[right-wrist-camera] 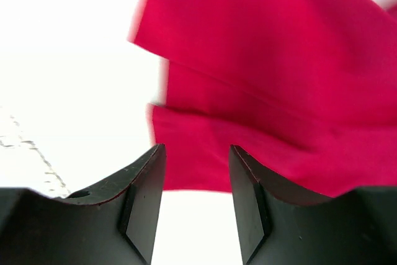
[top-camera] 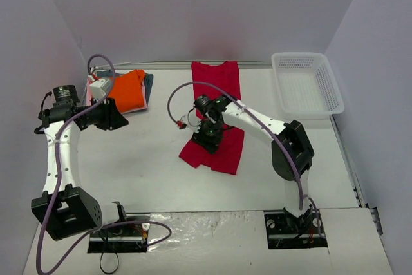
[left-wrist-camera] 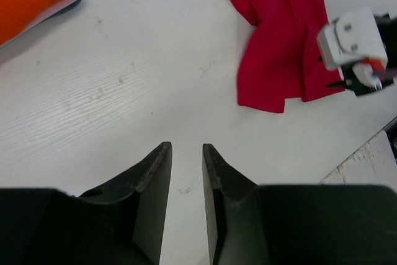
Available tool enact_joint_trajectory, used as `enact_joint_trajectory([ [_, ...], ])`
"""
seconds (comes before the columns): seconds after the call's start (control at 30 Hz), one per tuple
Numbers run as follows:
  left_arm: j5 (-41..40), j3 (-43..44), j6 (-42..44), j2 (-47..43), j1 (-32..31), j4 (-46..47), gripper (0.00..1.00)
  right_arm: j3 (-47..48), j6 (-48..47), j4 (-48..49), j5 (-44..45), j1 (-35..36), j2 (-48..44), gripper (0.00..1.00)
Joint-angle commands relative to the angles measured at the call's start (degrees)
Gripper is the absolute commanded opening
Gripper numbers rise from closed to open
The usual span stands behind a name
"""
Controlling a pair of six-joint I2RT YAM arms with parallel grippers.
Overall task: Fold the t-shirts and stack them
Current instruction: Rotate the tshirt 90 degrees
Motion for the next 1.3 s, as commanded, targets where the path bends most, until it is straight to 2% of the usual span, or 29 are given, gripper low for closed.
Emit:
enact_joint_trajectory([
  [0.0, 0.18, -0.68, -3.63, -2.59, 2.68, 2.22, 0.26, 0.23, 0.88, -2.28, 2.93, 4.03, -0.39, 0.41],
  [0.33, -2.10, -5.07, -5.92, -10.06, 5.68, 6.27, 0.32, 4.53, -0.61, -2.01, 5.14, 8.43, 7.52, 0.41],
  [0.67, -2.63, -6.04, -6.09, -10.94, 6.73, 7.41, 0.35, 9.64, -0.70, -2.10, 3.99, 10.98, 14.29, 0.41],
  [0.9, -2.90, -6.92, -6.09, -11.21, 6.73, 8.11, 0.37, 7.98, -1.05, -1.75, 4.52, 11.42, 17.37, 0.40],
  [1.03, -2.99, -7.10, -6.01, -11.56, 6.73, 8.20, 0.38, 5.08, -1.05, -0.52, 4.70, 11.42, 17.99, 0.30],
  [1.07, -2.98, -7.10, -5.92, -11.56, 6.73, 8.37, 0.39, 4.46, -0.97, -0.34, 4.70, 11.42, 17.90, 0.20],
  [1.17, -2.98, -7.36, -5.92, -11.65, 6.73, 8.64, 0.39, 1.74, -0.53, 0.27, 4.17, 11.42, 17.11, 0.04],
  [1.27, -2.90, -7.45, -6.01, -11.38, 6.73, 8.73, 0.40, -0.81, -0.35, 0.71, 3.82, 11.51, 15.53, 0.01],
])
